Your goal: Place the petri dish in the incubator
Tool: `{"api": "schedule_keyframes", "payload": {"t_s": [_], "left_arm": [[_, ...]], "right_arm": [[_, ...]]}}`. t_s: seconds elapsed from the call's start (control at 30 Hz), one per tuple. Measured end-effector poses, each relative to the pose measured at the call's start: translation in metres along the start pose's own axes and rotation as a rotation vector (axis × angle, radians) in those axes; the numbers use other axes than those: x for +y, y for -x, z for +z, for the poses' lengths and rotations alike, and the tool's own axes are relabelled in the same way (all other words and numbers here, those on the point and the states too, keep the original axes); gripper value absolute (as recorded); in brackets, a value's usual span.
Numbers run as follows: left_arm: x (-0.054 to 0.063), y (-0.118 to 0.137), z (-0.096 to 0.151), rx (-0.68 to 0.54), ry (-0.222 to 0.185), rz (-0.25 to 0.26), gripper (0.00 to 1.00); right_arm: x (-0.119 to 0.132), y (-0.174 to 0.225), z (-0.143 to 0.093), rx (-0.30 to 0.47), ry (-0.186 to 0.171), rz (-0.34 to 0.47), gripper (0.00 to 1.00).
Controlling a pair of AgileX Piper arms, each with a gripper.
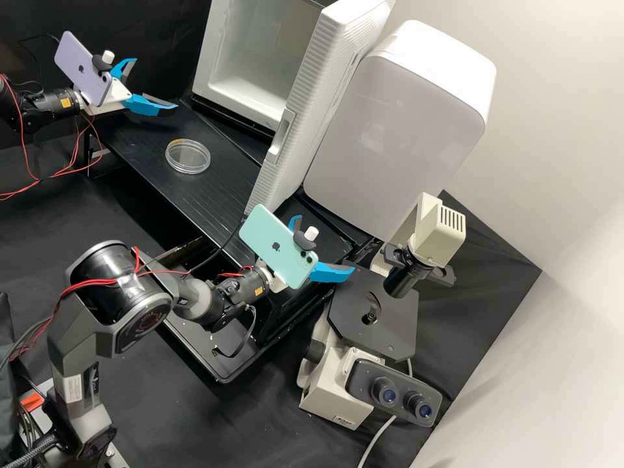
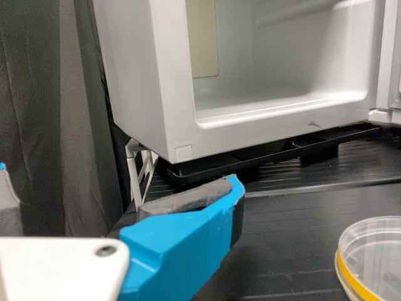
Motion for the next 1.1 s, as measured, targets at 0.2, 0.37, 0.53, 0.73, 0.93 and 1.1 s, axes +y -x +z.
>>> {"api": "schedule_keyframes", "payload": {"t_s": [0.2,0.37,0.53,0.73,0.93,1.1], "left_arm": [[0.000,0.000,0.000,0.000,0.000,0.000,1.00],[0.000,0.000,0.000,0.000,0.000,0.000,1.00],[-0.002,0.002,0.000,-0.001,0.000,-0.006,1.00],[-0.001,0.020,0.009,-0.037,-0.003,-0.013,1.00],[0.002,0.043,0.033,-0.141,-0.004,0.022,1.00],[-0.002,0.055,0.049,-0.216,0.000,0.026,1.00]], "right_arm": [[0.000,0.000,0.000,0.000,0.000,0.000,1.00],[0.000,0.000,0.000,0.000,0.000,0.000,1.00],[0.000,0.000,0.000,0.000,0.000,0.000,1.00],[0.000,0.000,0.000,0.000,0.000,0.000,1.00],[0.000,0.000,0.000,0.000,0.000,0.000,1.00],[0.000,0.000,0.000,0.000,0.000,0.000,1.00]]}}
